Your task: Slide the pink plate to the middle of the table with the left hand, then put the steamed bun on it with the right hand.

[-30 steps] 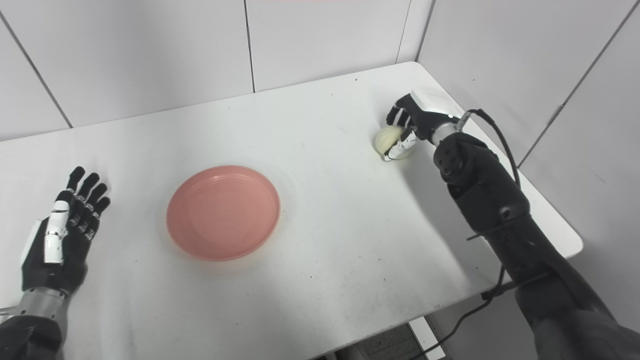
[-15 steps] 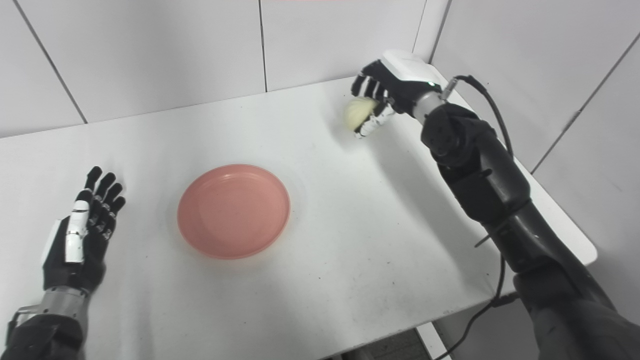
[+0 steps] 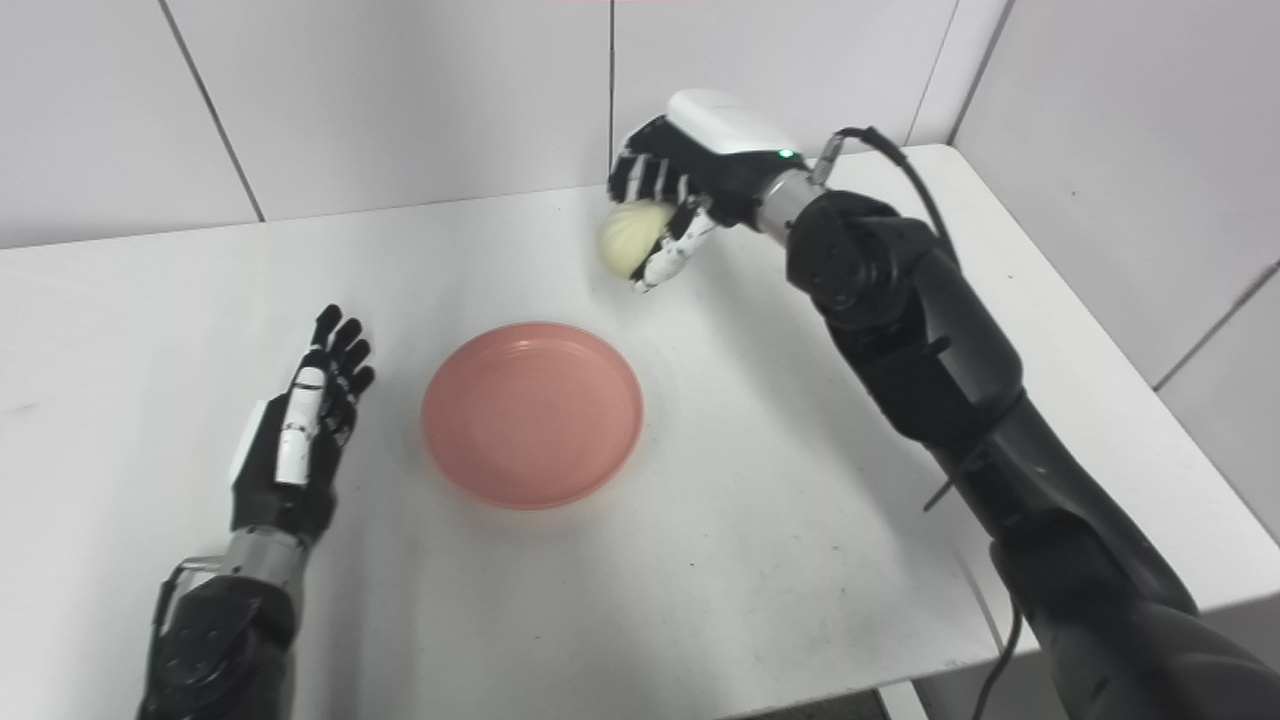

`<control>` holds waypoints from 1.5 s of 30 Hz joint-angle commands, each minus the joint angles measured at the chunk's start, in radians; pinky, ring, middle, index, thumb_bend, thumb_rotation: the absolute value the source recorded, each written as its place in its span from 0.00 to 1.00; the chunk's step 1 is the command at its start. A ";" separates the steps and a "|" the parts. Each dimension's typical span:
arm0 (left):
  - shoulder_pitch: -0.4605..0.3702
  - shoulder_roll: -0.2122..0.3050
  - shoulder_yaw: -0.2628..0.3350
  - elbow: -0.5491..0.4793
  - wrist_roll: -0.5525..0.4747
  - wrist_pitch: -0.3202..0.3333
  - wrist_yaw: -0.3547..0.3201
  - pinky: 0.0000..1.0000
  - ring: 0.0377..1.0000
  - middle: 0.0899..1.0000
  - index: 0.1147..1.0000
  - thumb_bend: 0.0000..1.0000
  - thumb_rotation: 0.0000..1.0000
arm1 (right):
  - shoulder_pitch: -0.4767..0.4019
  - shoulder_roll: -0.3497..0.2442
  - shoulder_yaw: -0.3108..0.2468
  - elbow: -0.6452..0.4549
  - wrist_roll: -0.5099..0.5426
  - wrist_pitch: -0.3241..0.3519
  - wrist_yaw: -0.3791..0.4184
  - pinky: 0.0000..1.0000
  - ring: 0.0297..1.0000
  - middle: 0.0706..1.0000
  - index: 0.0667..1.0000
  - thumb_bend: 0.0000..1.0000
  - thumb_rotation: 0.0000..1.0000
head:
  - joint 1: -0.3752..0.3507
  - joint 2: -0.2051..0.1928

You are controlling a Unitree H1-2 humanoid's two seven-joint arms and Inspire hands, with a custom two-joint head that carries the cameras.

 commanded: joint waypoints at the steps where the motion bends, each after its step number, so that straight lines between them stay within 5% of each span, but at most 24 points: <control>1: 0.033 -0.014 -0.015 0.059 0.014 0.060 0.011 0.98 1.00 1.00 1.00 0.32 1.00 | -0.067 0.005 0.009 -0.034 -0.016 -0.029 0.009 0.37 0.41 0.42 0.50 0.52 0.00 | 0.016 0.003; 15: 0.019 -0.041 -0.019 0.065 0.024 0.077 0.037 0.97 0.99 1.00 1.00 0.31 1.00 | -0.066 0.092 0.073 -0.084 -0.027 -0.003 0.100 0.37 0.41 0.40 0.51 0.52 0.00 | 0.067 0.028; 24: 0.017 -0.049 -0.024 0.059 0.030 0.075 0.042 0.96 0.99 1.00 1.00 0.29 1.00 | -0.041 0.086 0.146 -0.087 -0.110 -0.033 0.135 0.31 0.37 0.39 0.51 0.52 0.00 | 0.071 0.033; 45: 0.019 -0.052 -0.024 0.049 0.030 0.085 0.045 0.96 0.98 0.99 1.00 0.29 1.00 | 0.017 0.128 0.214 0.056 -0.176 -0.113 0.113 0.30 0.37 0.37 0.50 0.52 0.00 | 0.076 0.044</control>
